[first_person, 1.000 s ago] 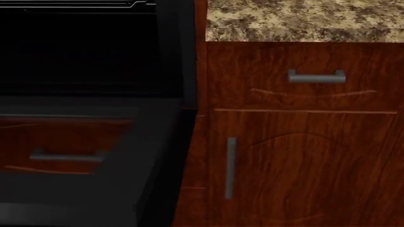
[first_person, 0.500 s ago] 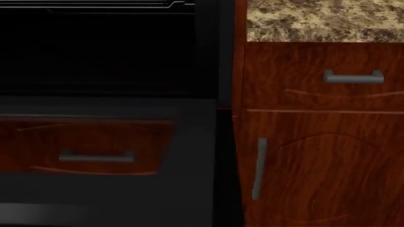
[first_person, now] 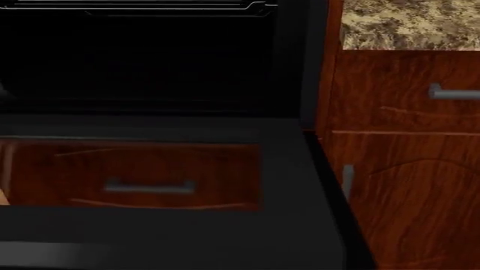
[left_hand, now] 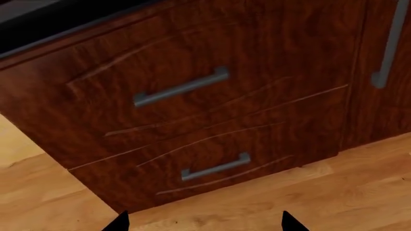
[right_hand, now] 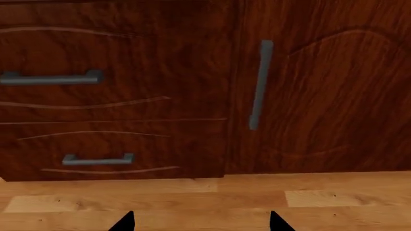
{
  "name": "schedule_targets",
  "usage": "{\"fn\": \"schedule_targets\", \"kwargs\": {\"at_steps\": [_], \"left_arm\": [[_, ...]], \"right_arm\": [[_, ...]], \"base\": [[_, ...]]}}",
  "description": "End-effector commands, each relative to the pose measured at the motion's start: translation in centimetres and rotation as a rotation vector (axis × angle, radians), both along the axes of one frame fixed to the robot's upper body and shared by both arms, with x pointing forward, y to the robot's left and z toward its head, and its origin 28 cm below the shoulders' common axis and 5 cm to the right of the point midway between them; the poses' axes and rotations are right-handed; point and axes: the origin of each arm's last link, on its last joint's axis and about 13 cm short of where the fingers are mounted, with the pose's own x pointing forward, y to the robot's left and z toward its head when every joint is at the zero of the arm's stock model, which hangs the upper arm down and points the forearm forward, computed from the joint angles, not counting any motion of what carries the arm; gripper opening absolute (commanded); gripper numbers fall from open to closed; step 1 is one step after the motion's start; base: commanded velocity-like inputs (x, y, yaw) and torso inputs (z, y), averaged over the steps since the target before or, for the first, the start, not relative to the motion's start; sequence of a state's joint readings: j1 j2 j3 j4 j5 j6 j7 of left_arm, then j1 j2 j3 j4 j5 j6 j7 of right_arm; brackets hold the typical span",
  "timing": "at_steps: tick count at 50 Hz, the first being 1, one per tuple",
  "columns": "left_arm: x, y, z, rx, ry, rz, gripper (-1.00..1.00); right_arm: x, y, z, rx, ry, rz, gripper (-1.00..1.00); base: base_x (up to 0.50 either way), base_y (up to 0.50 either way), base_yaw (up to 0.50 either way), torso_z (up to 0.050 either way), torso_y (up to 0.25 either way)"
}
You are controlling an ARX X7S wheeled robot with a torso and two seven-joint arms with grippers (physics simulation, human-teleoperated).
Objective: Close the oven door
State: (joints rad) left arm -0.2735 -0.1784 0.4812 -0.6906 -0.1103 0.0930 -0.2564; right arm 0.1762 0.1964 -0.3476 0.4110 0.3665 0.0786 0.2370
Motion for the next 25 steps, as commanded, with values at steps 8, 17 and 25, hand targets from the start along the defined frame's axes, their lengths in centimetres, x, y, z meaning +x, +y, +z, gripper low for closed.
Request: {"fn": "schedule_targets", "kwargs": {"at_steps": [8,17,25], "left_arm": [[0.0,0.0,0.4,0.004,-0.002,-0.003,1.0],[-0.2,0.0,0.5,0.006,-0.002,-0.008,1.0],[-0.1,-0.1,0.5,0.007,-0.006,-0.013,1.0]], "right_arm": [[-0.1,0.0,-0.1,0.001,0.001,0.005,1.0],[-0.1,0.0,-0.2,0.007,0.002,0.01,1.0],[-0.1,0.0,0.0,0.019,0.001,0.007,1.0]], "base": [[0.0,0.26,0.0,0.0,0.0],[0.0,0.26,0.0,0.0,0.0],[0.0,0.11,0.0,0.0,0.0]]}}
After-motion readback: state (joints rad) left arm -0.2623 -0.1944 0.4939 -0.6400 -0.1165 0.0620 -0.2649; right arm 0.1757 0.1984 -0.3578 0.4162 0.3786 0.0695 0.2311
